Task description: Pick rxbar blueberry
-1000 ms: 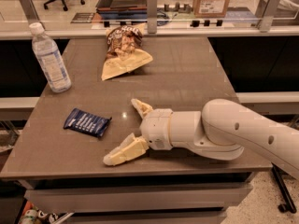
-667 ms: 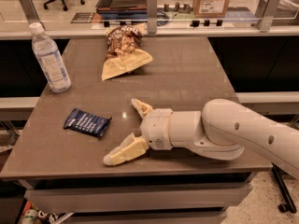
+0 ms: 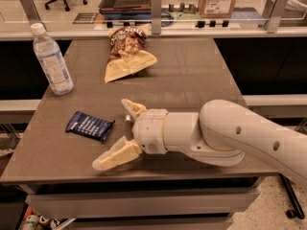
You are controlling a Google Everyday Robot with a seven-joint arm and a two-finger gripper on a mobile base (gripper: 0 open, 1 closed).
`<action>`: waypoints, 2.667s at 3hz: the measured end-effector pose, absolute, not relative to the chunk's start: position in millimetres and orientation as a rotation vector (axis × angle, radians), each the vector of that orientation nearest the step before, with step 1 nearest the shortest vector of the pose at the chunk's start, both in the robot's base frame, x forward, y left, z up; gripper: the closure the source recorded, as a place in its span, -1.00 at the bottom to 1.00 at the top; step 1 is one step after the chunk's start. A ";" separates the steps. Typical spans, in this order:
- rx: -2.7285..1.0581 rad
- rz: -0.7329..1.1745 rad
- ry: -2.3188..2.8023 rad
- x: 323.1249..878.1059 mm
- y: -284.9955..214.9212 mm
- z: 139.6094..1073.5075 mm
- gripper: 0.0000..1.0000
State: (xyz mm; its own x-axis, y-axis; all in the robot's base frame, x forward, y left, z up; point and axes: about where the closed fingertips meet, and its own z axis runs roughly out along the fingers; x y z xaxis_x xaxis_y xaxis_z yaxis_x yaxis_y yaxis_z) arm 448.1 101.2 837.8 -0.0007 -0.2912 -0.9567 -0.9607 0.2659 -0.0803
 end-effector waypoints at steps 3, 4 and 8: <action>-1.140 0.774 1.484 466.0 119.2 836.4 -1.00; -1.137 0.773 1.480 464.6 134.7 833.0 -1.00; -1.154 0.783 1.505 471.3 160.2 817.1 0.16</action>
Offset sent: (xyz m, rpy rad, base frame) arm 0.0303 0.0137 -0.0014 0.0585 -0.0398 -0.0925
